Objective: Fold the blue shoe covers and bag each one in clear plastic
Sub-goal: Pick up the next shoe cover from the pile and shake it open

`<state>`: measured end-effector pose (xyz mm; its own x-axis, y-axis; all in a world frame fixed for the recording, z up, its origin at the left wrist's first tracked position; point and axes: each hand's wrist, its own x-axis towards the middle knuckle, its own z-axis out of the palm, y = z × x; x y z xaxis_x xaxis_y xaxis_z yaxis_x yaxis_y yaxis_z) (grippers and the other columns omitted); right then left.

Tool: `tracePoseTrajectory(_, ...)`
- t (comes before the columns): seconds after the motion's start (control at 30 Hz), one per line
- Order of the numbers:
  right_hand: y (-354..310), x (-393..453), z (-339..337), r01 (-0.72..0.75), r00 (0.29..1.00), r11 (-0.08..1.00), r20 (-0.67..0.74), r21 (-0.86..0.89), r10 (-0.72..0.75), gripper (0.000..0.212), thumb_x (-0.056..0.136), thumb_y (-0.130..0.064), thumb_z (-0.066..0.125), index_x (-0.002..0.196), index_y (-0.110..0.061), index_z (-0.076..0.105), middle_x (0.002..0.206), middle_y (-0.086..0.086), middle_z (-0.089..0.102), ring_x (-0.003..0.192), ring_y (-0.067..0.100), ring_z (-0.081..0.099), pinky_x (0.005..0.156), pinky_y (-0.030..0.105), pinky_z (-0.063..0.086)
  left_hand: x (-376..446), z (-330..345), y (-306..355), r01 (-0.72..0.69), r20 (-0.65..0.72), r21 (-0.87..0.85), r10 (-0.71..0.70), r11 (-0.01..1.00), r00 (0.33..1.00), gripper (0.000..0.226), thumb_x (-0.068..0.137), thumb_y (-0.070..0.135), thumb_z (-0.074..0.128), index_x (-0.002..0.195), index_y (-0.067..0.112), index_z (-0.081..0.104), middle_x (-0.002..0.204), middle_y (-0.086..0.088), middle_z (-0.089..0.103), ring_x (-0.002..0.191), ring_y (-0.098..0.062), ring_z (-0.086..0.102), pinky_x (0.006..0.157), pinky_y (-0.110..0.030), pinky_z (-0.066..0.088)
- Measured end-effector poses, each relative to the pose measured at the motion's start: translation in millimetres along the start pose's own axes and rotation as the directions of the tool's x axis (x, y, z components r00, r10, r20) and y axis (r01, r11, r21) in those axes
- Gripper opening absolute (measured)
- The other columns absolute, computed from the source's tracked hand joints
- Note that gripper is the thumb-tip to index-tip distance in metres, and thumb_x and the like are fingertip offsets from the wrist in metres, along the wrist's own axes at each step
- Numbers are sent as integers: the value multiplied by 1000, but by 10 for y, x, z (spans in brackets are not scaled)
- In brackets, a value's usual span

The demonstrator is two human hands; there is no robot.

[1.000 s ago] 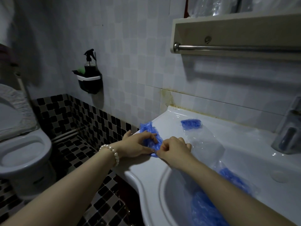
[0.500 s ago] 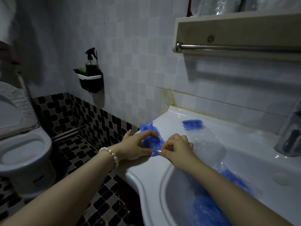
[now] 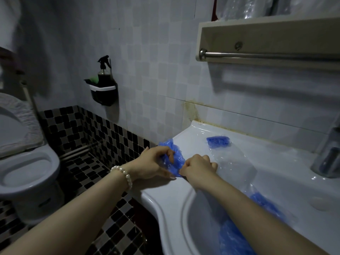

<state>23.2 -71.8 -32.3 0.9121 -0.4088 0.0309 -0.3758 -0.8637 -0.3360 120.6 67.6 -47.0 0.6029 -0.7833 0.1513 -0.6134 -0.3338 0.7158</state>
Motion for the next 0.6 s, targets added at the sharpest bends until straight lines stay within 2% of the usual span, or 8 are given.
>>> tracePoseTrajectory(0.1,-6,4,16,-8,1000,1000,-2,-10,8,22,90,-30,49,101,-21,66,110,1,52,111,22,38,82,32,25,-9,-10,38,14,28,66,-16,998,999,37,38,66,70,64,41,64,124,30,48,123,3,43,114,-52,16)
tracePoseTrajectory(0.17,-8,2,9,-12,1000,1000,7,-3,12,22,91,-31,50,101,-21,66,110,1,51,110,22,38,82,32,26,-18,-3,63,18,30,82,-21,996,999,36,37,69,68,62,42,65,121,34,45,123,3,43,114,-52,14)
tracePoseTrajectory(0.33,24,-33,-30,0,999,998,35,59,-2,16,90,-35,52,86,-23,62,99,0,50,103,21,39,81,32,27,-7,13,34,4,-3,82,-4,997,1000,34,40,72,66,64,48,64,117,33,48,120,1,46,114,-52,18)
tracePoseTrajectory(0.43,37,-57,-27,23,999,995,25,93,-26,17,89,-37,52,83,-24,63,99,0,51,102,21,38,80,32,26,1,12,20,15,3,73,-15,997,1000,34,41,71,66,64,46,65,117,31,49,118,1,47,113,-52,19)
tracePoseTrajectory(0.5,60,-65,-17,52,999,991,9,121,-54,20,87,-39,56,73,-26,62,94,-2,55,103,21,41,79,33,26,2,7,16,24,5,57,-24,998,1000,31,41,70,65,61,45,67,116,30,49,118,1,46,114,-51,19)
tracePoseTrajectory(0.53,83,-74,-18,79,997,983,-10,168,-79,20,84,-40,61,68,-27,60,89,-5,56,101,19,44,79,33,27,2,6,12,25,4,50,-25,998,1000,30,42,69,65,60,45,67,115,30,49,117,1,46,113,-51,19)
tracePoseTrajectory(0.6,177,-89,-26,168,986,908,-49,383,-162,17,75,-36,74,68,-35,59,83,-10,55,91,15,51,80,32,35,7,8,2,22,-2,44,-22,999,1000,29,43,67,63,61,45,68,114,29,48,117,1,46,113,-51,19)
